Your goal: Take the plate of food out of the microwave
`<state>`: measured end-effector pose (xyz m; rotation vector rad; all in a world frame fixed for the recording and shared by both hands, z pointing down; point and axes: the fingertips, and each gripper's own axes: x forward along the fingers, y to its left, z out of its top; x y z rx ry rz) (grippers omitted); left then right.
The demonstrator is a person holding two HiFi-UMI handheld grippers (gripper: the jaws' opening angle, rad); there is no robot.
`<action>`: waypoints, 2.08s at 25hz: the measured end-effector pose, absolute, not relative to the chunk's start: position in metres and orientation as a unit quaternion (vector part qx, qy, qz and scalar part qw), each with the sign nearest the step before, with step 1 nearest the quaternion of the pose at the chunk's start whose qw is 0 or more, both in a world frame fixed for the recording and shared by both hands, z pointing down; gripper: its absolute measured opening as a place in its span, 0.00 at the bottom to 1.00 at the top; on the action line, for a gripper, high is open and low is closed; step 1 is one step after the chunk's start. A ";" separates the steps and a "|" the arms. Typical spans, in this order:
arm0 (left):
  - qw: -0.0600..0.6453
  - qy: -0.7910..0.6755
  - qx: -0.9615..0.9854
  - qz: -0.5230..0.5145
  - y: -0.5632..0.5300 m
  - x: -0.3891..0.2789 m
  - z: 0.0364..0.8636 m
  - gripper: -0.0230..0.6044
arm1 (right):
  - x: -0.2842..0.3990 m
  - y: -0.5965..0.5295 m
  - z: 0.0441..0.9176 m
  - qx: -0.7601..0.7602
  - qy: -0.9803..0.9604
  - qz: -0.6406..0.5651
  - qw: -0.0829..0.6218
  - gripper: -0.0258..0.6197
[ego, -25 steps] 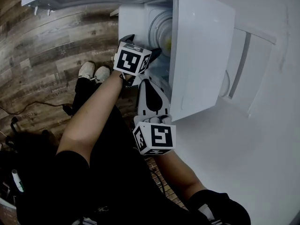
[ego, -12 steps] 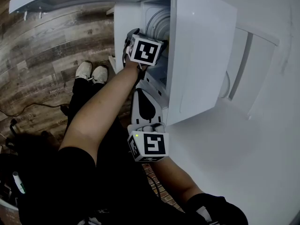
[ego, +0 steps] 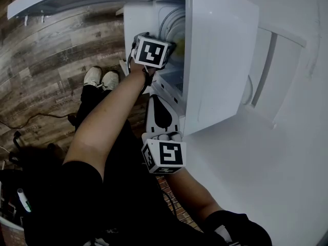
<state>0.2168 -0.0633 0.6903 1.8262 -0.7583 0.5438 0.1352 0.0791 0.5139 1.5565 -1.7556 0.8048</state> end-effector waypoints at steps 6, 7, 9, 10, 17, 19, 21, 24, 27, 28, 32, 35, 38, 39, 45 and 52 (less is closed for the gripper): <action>0.642 -0.243 0.715 0.132 -0.042 0.205 0.673 0.28 | 0.134 0.073 0.510 0.597 -0.670 0.303 0.321 0.06; 0.659 -0.236 0.705 0.113 -0.042 0.204 0.670 0.24 | 0.134 0.072 0.509 0.597 -0.670 0.301 0.321 0.06; 0.691 -0.230 0.682 0.073 -0.041 0.200 0.665 0.19 | 0.134 0.072 0.507 0.597 -0.671 0.300 0.321 0.06; 0.705 -0.227 0.670 0.054 -0.040 0.198 0.663 0.13 | 0.134 0.073 0.506 0.597 -0.671 0.299 0.322 0.06; 0.729 -0.217 0.649 -0.005 -0.026 0.180 0.660 0.05 | 0.134 0.076 0.504 0.593 -0.674 0.295 0.326 0.06; 0.738 -0.218 0.638 -0.031 -0.026 0.172 0.657 0.05 | 0.135 0.074 0.503 0.594 -0.676 0.293 0.324 0.06; 0.745 -0.224 0.625 -0.058 -0.026 0.159 0.649 0.05 | 0.135 0.073 0.503 0.595 -0.677 0.290 0.323 0.06; 0.746 -0.244 0.614 -0.086 -0.026 0.132 0.630 0.05 | 0.136 0.070 0.501 0.597 -0.676 0.288 0.321 0.06; 0.740 -0.267 0.610 -0.089 -0.024 0.100 0.608 0.05 | 0.133 0.061 0.495 0.605 -0.678 0.282 0.309 0.06; 0.739 -0.273 0.610 -0.087 -0.023 0.090 0.599 0.05 | 0.132 0.057 0.489 0.607 -0.679 0.279 0.304 0.06; 0.736 -0.291 0.605 -0.084 -0.014 0.055 0.555 0.05 | 0.127 0.046 0.459 0.611 -0.686 0.269 0.289 0.06; 0.736 -0.299 0.601 -0.092 -0.018 0.035 0.517 0.05 | 0.123 0.034 0.432 0.615 -0.693 0.254 0.275 0.06; 0.728 -0.298 0.610 -0.094 -0.025 0.023 0.469 0.05 | 0.123 0.018 0.398 0.626 -0.699 0.240 0.249 0.06; 0.724 -0.298 0.615 -0.095 -0.026 0.021 0.450 0.05 | 0.125 0.015 0.384 0.630 -0.699 0.239 0.240 0.06; 0.720 -0.299 0.617 -0.107 -0.033 0.015 0.360 0.05 | 0.154 0.003 0.311 0.672 -0.679 0.195 0.224 0.06; 0.713 -0.297 0.629 -0.093 -0.043 0.025 0.274 0.05 | 0.180 -0.008 0.228 0.705 -0.666 0.201 0.137 0.06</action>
